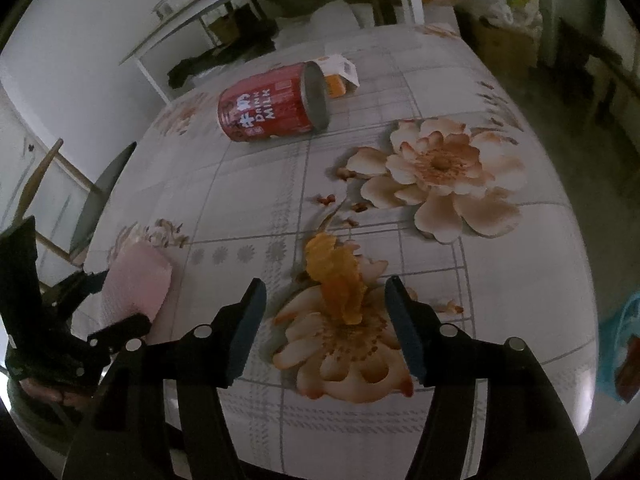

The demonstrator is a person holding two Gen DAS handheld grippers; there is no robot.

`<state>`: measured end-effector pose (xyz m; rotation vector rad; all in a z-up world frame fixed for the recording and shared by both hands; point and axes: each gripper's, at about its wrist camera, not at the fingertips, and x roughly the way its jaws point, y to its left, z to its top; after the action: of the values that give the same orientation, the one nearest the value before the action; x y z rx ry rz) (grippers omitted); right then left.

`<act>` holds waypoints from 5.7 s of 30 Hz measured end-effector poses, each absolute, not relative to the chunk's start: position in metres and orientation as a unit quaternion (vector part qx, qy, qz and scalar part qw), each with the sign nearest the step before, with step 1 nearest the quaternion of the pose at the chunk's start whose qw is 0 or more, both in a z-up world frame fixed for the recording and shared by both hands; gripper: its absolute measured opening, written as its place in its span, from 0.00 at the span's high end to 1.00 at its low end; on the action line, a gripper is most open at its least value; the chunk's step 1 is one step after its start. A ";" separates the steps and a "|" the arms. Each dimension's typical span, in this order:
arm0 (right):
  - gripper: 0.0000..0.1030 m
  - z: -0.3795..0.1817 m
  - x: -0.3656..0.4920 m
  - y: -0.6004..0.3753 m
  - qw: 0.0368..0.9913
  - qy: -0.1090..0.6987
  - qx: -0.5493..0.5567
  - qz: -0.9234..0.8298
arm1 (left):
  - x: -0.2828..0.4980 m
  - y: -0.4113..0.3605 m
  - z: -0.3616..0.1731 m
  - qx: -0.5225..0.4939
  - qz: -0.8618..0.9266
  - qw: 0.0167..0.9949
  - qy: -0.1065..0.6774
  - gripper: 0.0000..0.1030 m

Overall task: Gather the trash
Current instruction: 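Grasp the orange peel with the right tool while the left tool holds the pink pouch, then carry the pink pouch and orange peel to the blue wastebasket with both tools, then open both tools over the wastebasket to drop pouch and peel, then return both tools to the table toward the red milk can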

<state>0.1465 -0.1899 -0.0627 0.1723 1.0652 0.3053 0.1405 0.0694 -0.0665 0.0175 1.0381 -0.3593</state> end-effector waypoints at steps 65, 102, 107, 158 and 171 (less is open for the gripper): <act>0.91 -0.053 0.147 -0.174 0.868 0.481 0.039 0.113 | 0.141 0.054 -0.059 0.071 -0.102 0.866 0.485 0.22; 0.91 -0.018 0.070 -0.327 0.911 0.367 0.189 0.015 | 0.156 -0.108 0.016 0.066 -0.296 0.854 0.423 0.22; 0.91 -0.029 0.030 -0.406 0.902 0.349 0.242 -0.075 | 0.159 -0.187 0.017 0.075 -0.362 0.819 0.438 0.22; 0.36 -0.050 -0.068 -0.555 0.852 0.319 0.347 -0.227 | 0.134 -0.325 0.019 0.035 -0.521 0.718 0.461 0.11; 0.32 0.001 0.120 -0.384 0.881 0.381 0.276 0.050 | 0.169 -0.012 -0.001 -0.152 -0.270 0.850 0.426 0.11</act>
<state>0.1196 -0.3836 0.0015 0.5756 0.7934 0.1046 0.1693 -0.0124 -0.0012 -0.3206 0.8973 -0.5692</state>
